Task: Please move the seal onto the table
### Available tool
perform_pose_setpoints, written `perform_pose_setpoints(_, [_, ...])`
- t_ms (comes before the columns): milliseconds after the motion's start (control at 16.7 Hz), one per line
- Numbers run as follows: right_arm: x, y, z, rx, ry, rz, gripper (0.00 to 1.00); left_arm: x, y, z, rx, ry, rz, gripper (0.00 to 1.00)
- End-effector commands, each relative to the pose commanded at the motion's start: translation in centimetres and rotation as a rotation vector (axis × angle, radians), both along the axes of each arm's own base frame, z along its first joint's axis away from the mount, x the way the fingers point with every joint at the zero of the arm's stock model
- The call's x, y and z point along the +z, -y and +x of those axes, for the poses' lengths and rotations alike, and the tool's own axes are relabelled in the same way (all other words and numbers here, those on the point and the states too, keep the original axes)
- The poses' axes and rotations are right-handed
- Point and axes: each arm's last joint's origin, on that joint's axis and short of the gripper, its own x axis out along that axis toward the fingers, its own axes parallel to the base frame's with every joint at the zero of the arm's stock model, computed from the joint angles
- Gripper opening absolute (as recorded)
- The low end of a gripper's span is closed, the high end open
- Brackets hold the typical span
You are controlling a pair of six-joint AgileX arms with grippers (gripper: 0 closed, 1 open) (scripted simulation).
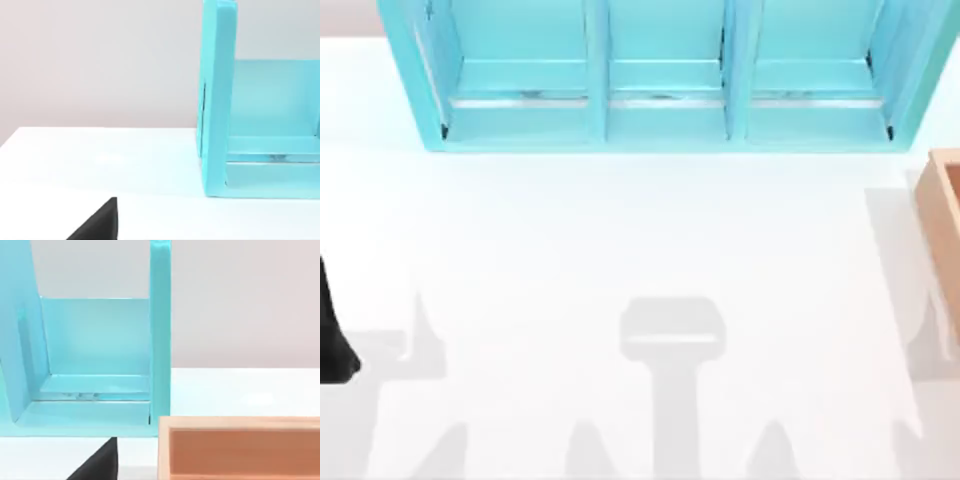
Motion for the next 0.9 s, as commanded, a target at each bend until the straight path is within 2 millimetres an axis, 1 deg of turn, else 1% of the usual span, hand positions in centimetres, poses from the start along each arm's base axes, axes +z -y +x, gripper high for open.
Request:
perform_pose_setpoints(120, [0.0,0.0,0.0,0.0,-0.001,0.0,1.0,0.0,0.0,0.0,0.0,0.0,0.0,1.0])
perform_pose_setpoints(240, [0.5,0.1,0.0,-0.012,-0.032,-0.01,1.0,0.0,0.0,0.0,0.0,0.0,0.0,1.0])
perform_pose_setpoints(420, [2.6,0.5,0.2,-0.045,-0.153,-0.042,1.0,0.0,0.0,0.0,0.0,0.0,0.0,1.0])
perform_pose_setpoints(540, [4.4,0.9,0.9,-0.07,-0.285,-0.066,1.0,0.0,0.0,0.0,0.0,0.0,0.0,1.0])
perform_pose_setpoints(720, [6.6,1.8,3.2,-0.096,-0.572,-0.091,1.0,0.0,0.0,0.0,0.0,0.0,0.0,1.0])
perform_pose_setpoints(900, [7.5,3.3,6.7,-0.097,-0.906,-0.086,1.0,0.0,0.0,0.0,0.0,0.0,0.0,1.0])
